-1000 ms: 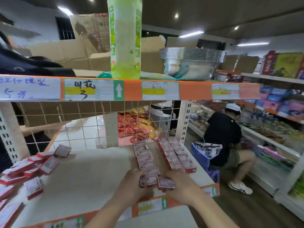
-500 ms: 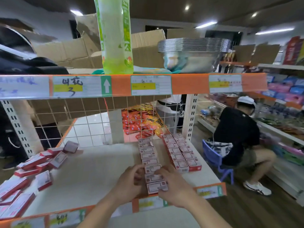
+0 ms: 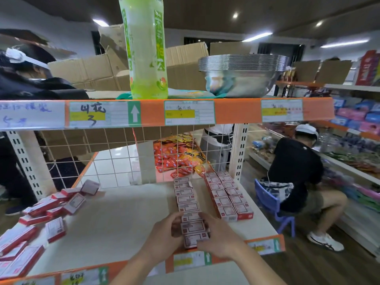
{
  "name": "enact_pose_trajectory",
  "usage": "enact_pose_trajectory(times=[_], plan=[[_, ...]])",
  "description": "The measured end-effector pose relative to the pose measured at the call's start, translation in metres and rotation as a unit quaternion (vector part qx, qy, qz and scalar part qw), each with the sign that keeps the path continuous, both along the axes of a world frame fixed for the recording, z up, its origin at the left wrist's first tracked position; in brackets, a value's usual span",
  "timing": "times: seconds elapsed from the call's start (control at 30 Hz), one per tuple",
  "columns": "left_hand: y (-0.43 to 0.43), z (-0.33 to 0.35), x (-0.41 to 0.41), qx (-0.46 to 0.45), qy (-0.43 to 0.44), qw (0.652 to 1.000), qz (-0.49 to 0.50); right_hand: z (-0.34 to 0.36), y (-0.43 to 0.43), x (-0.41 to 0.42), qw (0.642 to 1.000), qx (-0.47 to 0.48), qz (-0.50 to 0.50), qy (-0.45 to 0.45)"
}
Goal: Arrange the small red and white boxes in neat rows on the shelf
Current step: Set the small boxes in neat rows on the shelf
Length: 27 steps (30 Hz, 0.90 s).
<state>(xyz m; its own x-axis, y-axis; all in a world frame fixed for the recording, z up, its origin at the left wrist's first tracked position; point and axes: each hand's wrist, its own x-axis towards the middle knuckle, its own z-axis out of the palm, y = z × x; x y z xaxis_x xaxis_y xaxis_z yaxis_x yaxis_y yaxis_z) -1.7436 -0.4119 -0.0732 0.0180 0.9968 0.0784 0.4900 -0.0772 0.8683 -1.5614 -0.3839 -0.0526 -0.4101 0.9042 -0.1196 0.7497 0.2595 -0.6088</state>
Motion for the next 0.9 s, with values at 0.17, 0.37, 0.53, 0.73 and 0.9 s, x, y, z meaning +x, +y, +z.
enact_pose_trajectory(times=[0.17,0.37,0.53,0.73,0.9], plan=[[-0.001,-0.002,-0.002,-0.001,-0.009,1.000,0.002,0.004,-0.001,-0.004,1.000,0.011,0.008,0.001],[0.002,-0.005,0.001,0.006,0.007,1.000,0.022,0.002,-0.006,-0.004,0.999,-0.001,-0.008,0.040],[0.004,-0.005,0.008,0.014,0.041,0.998,0.040,0.000,-0.010,-0.004,0.999,0.004,-0.019,0.049],[-0.002,-0.003,0.008,0.024,0.048,0.997,0.049,0.003,-0.009,-0.004,0.999,0.005,-0.030,0.030],[-0.007,-0.004,0.011,0.022,0.060,0.996,0.062,0.004,-0.012,-0.008,0.999,0.027,-0.032,0.025]])
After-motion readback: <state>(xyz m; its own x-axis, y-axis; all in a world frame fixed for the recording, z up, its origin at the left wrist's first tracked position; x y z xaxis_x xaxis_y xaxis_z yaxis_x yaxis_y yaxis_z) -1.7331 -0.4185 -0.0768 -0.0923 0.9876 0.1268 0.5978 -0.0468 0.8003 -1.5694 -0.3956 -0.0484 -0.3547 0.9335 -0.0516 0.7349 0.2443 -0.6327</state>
